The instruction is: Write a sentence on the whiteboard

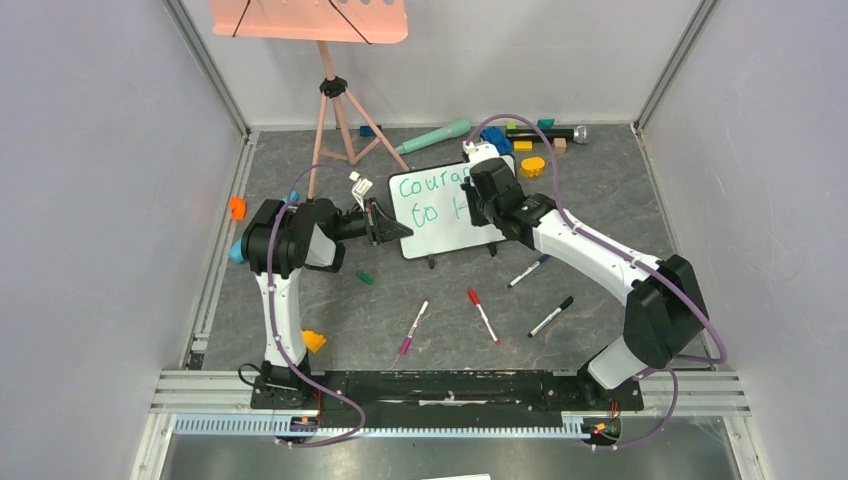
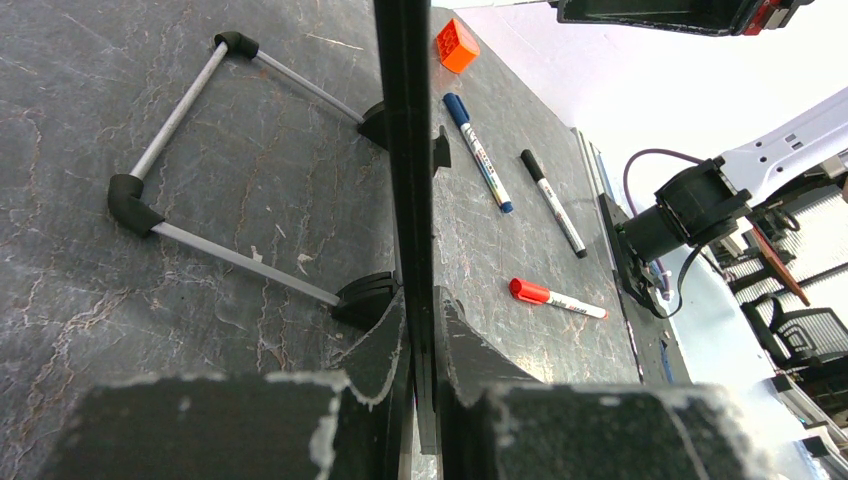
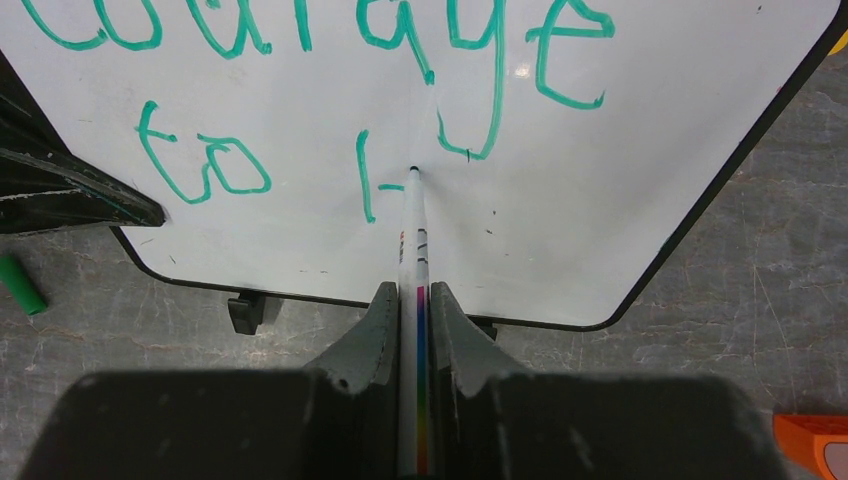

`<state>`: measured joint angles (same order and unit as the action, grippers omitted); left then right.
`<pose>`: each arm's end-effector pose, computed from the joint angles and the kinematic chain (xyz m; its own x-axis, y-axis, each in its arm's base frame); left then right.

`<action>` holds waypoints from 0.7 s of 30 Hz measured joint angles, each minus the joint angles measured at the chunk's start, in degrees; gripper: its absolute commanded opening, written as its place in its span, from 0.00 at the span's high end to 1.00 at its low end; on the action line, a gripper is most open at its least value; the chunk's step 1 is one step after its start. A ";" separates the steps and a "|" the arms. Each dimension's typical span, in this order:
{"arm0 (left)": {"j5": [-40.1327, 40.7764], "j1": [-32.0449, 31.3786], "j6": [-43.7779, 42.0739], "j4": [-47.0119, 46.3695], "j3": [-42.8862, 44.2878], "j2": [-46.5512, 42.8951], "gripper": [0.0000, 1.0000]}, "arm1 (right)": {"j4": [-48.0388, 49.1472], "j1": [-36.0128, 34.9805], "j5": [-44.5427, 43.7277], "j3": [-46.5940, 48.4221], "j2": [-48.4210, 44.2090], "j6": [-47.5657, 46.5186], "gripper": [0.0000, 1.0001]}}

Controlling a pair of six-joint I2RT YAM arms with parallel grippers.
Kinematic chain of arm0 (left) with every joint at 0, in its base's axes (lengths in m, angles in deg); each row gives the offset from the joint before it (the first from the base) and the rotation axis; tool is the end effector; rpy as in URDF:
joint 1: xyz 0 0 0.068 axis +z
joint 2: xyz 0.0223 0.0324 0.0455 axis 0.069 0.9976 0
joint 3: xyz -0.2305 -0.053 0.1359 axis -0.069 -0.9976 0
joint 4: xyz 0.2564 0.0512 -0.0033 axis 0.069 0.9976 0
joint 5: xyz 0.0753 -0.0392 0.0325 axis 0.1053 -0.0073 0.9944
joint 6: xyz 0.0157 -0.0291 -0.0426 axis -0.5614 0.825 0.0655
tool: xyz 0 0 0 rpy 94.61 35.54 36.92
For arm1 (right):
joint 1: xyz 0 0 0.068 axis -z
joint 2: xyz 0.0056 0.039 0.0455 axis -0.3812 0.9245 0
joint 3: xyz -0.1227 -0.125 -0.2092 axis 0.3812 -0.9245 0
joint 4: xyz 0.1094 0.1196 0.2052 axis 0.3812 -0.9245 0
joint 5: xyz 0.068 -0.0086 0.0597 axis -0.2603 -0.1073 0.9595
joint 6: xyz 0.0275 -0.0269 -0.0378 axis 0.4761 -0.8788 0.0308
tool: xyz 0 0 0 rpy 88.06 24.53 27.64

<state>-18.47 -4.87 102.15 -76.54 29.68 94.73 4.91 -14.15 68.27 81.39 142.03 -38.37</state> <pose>0.3537 -0.0889 0.1059 -0.5984 -0.1419 -0.7886 0.7783 0.1308 -0.6141 0.2889 0.2026 0.2815 -0.5774 -0.2027 -0.7909 -0.3058 0.9519 -0.0207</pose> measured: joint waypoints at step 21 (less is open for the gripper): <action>0.02 0.00 -0.02 0.00 0.02 0.00 0.98 | 2.21 0.09 3.26 -3.37 -1.07 0.11 1.00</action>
<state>-18.45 -4.87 102.13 -76.54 29.70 94.73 7.12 -14.06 71.53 78.03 140.96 -38.26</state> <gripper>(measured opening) 0.127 0.115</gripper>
